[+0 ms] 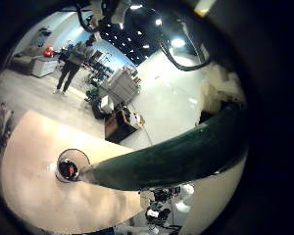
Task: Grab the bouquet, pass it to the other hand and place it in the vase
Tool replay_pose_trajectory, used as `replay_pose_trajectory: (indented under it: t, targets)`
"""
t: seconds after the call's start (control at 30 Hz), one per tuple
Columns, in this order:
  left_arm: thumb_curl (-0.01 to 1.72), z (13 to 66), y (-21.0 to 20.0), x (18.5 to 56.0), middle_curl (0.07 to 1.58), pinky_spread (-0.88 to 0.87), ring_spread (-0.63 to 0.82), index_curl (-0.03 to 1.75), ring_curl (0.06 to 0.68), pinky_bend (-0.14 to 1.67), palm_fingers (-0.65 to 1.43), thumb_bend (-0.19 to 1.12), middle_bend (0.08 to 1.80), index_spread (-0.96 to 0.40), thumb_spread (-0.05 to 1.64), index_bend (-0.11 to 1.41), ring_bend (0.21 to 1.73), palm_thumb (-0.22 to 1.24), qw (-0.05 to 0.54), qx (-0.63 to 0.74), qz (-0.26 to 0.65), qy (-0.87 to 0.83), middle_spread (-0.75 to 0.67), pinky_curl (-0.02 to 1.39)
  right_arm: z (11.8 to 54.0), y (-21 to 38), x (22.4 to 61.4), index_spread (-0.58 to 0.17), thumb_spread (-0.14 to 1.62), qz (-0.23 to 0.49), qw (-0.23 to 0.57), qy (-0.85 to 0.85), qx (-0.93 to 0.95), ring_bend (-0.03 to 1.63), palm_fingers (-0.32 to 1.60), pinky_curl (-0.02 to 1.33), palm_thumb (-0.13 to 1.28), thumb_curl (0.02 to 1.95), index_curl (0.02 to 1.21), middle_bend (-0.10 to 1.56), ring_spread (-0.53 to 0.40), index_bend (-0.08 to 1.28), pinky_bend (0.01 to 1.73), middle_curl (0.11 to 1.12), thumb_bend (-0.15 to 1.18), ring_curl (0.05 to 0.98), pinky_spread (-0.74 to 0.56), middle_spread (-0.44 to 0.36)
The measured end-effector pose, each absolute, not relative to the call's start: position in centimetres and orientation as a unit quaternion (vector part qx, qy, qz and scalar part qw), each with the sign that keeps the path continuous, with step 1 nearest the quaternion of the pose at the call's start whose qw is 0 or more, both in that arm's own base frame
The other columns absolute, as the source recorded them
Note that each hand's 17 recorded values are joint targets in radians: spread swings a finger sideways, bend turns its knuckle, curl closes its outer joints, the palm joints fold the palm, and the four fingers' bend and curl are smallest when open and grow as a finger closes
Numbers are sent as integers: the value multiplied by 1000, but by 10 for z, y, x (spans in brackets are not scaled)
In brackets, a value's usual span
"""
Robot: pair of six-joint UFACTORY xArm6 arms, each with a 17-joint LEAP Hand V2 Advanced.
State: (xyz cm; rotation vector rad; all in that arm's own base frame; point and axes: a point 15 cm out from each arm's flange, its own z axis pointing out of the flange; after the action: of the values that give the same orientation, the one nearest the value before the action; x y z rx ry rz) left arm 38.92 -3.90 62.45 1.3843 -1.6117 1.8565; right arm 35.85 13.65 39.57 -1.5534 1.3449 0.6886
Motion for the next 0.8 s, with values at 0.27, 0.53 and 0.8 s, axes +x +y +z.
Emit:
replay_pose_trajectory:
  t: [0.27,0.53,0.8]
  targets:
    - [835,609,-29,416,1016,-458,-392,1242,576,1476,1070,48,1085,-738,1090,607,1502,1041,165,494,649,-554,-542,618,395,127,362,-333,1055,279,470,556,-626,626,-28,419,545,443,267,264,247,135,735,321,-35,255,495,158]
    - [847,585,-41,435,1024,-462,-392,1290,575,1467,1075,27,1076,-752,1096,565,1499,1051,180,504,633,-559,-548,626,388,121,362,-334,1067,281,470,564,-617,607,-16,385,504,415,246,239,251,138,733,327,-26,248,500,162]
    - [857,573,-44,446,1031,-464,-393,1326,574,1455,1079,8,1065,-765,1101,541,1496,1060,188,506,631,-557,-554,633,386,120,363,-342,1074,283,470,566,-616,602,-4,364,499,403,238,228,246,141,737,333,-25,245,499,157]
